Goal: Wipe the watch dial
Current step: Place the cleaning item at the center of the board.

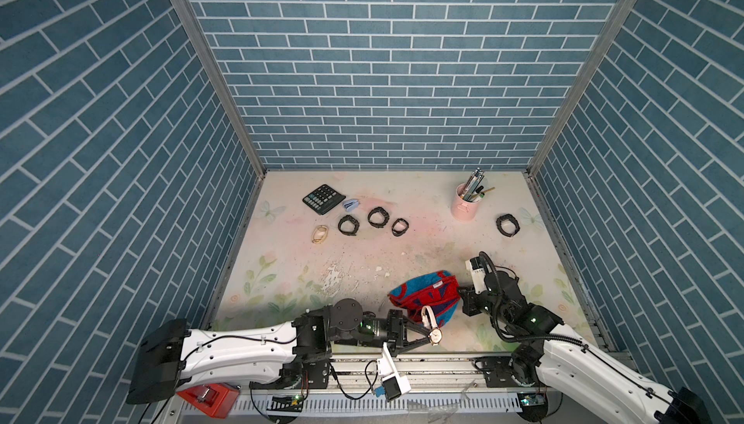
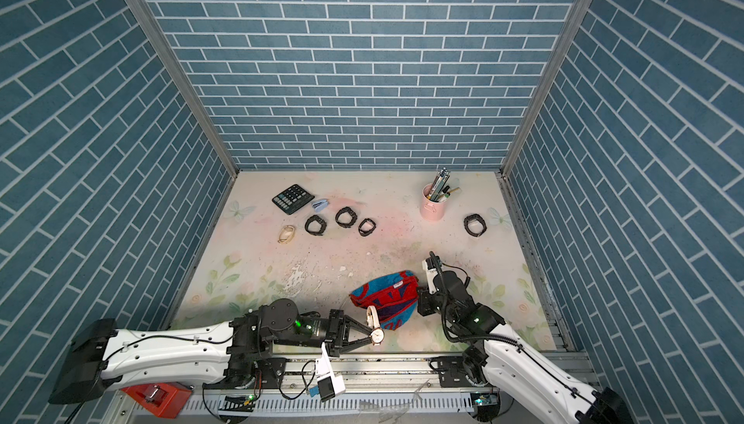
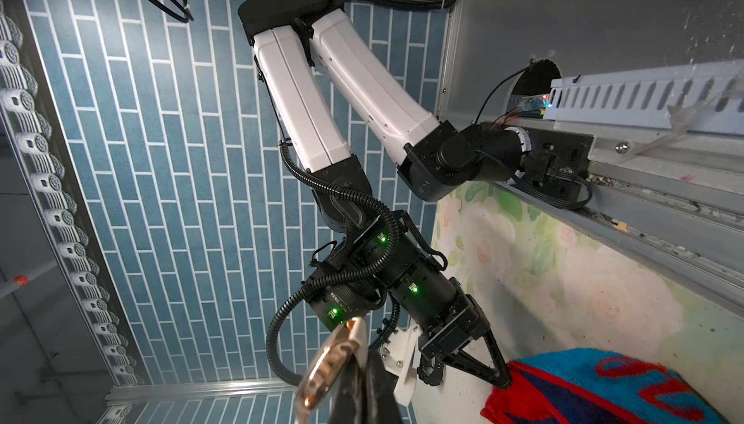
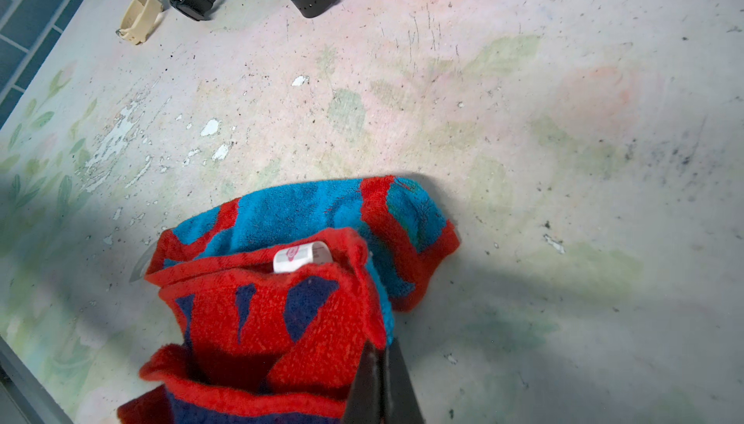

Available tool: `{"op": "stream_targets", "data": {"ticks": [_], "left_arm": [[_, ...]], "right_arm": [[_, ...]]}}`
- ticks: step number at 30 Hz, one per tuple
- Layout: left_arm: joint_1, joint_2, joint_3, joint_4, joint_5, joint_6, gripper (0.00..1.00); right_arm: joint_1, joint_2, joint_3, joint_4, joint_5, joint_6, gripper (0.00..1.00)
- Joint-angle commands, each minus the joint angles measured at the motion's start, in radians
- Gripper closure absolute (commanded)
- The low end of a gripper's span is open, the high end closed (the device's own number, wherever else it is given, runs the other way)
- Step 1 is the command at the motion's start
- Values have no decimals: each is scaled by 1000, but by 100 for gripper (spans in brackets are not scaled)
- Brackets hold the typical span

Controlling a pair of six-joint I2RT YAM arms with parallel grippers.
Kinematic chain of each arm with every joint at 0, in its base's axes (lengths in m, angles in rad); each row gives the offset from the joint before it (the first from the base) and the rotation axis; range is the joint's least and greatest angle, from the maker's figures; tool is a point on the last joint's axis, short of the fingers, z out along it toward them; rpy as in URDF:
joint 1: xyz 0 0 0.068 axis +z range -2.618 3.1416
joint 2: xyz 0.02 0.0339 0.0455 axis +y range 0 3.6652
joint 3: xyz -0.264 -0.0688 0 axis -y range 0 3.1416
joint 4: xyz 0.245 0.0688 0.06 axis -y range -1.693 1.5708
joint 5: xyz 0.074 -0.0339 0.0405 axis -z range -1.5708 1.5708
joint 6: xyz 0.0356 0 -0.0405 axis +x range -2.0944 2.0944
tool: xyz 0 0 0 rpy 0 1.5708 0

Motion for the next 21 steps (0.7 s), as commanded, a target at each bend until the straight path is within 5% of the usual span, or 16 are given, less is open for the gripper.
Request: {"op": "stream_targets", "data": {"ticks": [1,7,9,11,12,13,21], "left_arm": [[-8,-3,32,-5,-19,-2,100],[-8,12,50,-17,-45,-32,100],[-9,28,79,-68,-74,-57,100],[-8,56,150,-201,-120,-74,100],[-9,73,187,-258,-136,-95,100],[-8,91,210,-286,-154,-113,100],[-2,218,275,-278,-301,-184,100]], "right_arm": [[-3,-14,-10,-3,-13,-7,100],[-3,-49,-18,-9,16,-3,96],[-3,-60,-18,-20,44,4,59],[-3,-77,-14,-32,79,9,45],[-4,-90,-8,-46,104,7,25],[-3,-101,2,-61,129,1,19],[-3,-124,66,-116,233,-103,13]]}}
